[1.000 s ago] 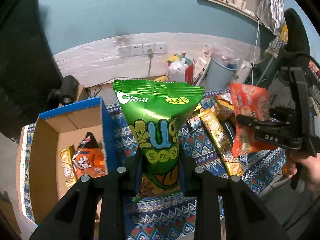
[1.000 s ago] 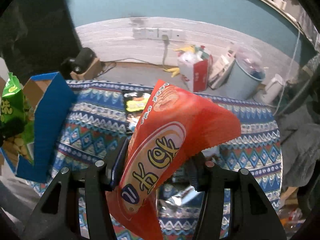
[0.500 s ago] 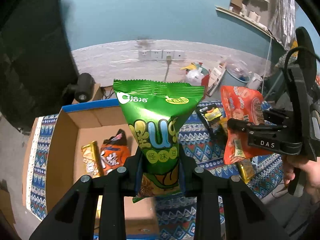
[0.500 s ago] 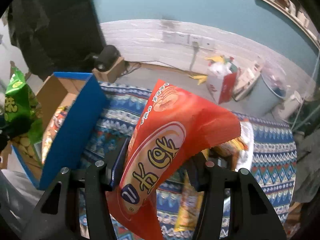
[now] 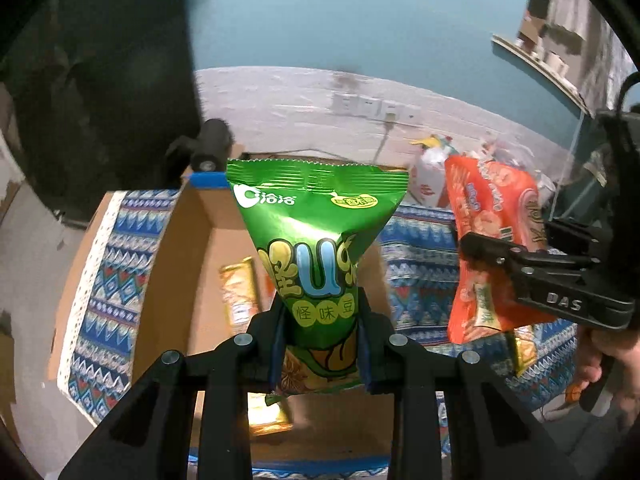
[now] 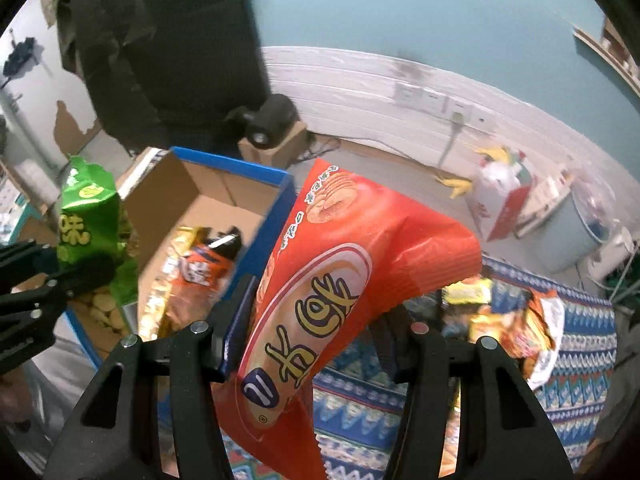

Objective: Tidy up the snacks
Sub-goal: 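Carry green bag with left gripper while right gripper carries red packet over box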

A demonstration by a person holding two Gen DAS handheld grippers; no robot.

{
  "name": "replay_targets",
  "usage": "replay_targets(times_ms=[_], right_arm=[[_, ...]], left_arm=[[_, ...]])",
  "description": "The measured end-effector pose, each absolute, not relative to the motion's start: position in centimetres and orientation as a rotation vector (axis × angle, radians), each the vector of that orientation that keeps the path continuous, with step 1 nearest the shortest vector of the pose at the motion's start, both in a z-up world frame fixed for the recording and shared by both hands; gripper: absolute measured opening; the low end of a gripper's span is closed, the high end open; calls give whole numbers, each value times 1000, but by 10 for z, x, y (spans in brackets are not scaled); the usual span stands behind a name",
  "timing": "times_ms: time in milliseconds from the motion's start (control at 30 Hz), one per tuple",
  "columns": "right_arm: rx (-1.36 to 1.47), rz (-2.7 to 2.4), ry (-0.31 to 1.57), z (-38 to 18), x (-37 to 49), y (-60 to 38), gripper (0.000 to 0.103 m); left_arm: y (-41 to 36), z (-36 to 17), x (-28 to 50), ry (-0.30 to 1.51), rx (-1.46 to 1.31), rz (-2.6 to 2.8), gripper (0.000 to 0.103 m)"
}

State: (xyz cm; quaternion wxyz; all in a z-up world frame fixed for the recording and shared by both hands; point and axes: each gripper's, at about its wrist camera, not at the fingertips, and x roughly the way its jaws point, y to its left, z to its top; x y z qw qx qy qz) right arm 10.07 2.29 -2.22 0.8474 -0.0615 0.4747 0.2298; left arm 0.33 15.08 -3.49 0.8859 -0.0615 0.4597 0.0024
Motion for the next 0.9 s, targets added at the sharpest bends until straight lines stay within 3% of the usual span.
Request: replay_targets(times_ms=[633, 867, 900], right_arm=[[-212, 661, 1063, -44, 99, 121, 53], [-233, 718, 1074, -47, 97, 139, 53], [-234, 725, 1070, -45, 96, 142, 59]], left_arm=[[208, -77, -1, 1079, -187, 137, 31], [216, -74, -6, 1064, -183, 186, 53], [217, -73, -6, 1059, -186, 192, 54]])
